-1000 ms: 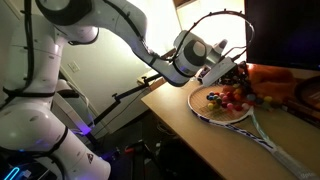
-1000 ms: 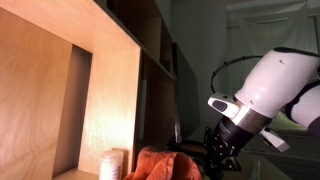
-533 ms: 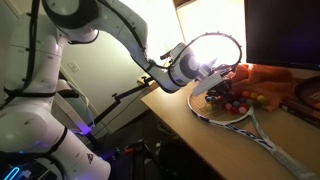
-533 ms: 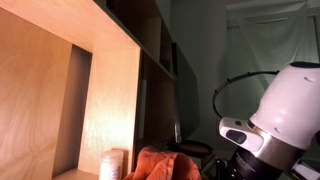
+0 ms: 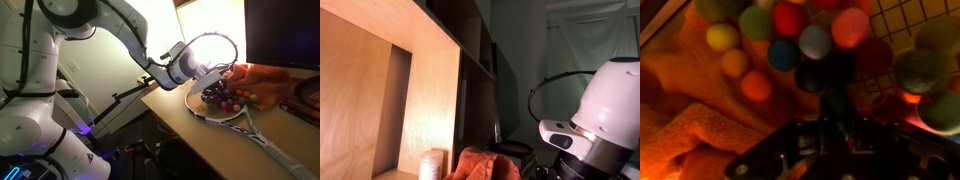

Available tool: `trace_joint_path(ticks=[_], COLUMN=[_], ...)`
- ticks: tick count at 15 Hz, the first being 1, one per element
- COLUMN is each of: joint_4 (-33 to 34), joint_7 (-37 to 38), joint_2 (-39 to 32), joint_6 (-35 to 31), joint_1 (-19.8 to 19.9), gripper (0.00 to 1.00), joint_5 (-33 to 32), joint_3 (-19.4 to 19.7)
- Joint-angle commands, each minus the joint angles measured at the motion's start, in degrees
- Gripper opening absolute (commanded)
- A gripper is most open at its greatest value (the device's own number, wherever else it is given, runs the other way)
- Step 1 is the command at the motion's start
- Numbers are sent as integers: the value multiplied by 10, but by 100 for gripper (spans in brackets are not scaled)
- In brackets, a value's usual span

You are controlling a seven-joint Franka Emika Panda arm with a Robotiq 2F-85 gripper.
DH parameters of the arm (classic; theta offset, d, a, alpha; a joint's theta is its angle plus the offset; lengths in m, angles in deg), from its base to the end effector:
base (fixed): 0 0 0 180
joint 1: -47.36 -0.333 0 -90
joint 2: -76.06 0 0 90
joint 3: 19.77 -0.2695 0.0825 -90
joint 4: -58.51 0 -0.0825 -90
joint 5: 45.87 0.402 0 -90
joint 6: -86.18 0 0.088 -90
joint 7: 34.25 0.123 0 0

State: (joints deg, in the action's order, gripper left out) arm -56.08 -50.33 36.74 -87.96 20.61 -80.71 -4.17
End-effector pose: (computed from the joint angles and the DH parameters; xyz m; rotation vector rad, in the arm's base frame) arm 0.5838 0.1515 0.0809 2.3183 1.5235 0.4235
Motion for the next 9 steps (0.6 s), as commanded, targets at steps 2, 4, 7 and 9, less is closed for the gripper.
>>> trace_joint_path(ticks=[2, 4, 7, 9], joint_4=[0, -2, -2, -4], joint_7=[-23, -30, -18, -13], joint_2=[7, 11, 10, 10], joint_6=[27, 29, 29, 22], joint_1=[-3, -5, -27, -40], gripper=[9, 8, 49, 65], joint_5=[-2, -2, -12, -16], joint_3=[-15, -15, 7, 18])
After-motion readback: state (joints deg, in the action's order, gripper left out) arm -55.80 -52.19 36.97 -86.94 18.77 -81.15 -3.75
